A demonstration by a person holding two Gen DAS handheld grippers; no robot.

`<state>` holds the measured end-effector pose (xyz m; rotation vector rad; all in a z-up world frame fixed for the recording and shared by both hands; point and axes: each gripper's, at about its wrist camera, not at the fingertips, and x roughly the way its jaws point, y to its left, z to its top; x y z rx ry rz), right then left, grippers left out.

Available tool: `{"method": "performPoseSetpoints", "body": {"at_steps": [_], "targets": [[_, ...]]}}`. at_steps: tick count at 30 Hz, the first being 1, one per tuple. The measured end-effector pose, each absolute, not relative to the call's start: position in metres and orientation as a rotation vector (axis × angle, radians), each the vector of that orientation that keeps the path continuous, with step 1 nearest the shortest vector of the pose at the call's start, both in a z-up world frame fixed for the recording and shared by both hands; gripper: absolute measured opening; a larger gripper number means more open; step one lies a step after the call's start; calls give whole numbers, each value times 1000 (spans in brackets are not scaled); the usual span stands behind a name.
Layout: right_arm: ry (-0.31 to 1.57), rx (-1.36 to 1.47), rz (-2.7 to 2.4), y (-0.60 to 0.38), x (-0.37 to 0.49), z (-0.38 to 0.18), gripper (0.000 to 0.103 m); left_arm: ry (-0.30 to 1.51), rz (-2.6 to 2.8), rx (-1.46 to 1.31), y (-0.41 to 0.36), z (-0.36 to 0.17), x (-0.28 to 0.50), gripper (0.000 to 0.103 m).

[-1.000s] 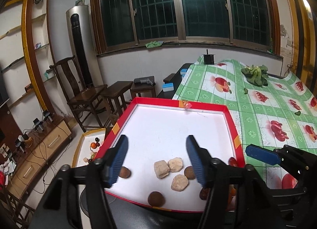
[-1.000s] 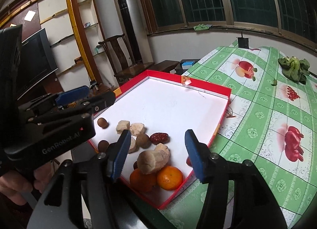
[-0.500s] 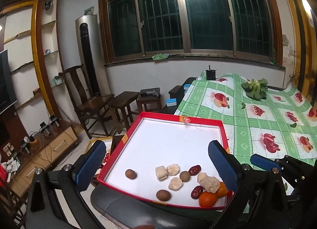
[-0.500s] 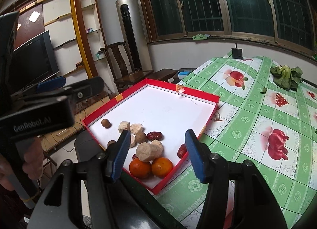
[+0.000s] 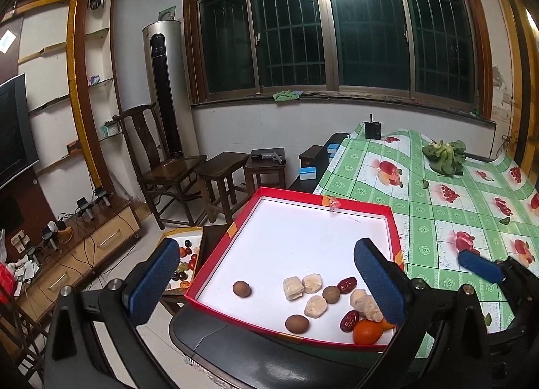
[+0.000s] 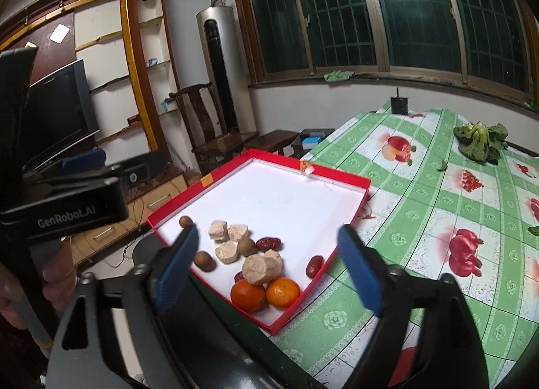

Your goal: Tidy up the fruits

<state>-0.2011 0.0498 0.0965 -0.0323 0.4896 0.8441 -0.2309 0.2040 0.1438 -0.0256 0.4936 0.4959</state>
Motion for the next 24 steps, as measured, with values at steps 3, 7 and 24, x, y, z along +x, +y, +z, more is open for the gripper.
{"method": "performPoseSetpoints", "body": {"at_steps": [3, 7, 24], "targets": [[462, -8, 841, 46, -203, 101, 103, 496, 491, -26, 206, 143, -234, 103], [446, 0, 815, 46, -204, 106, 103, 497, 485, -29, 207, 143, -238, 103], [494, -11, 785, 49, -198, 101, 103, 462, 485, -33, 204, 152, -244, 103]]}}
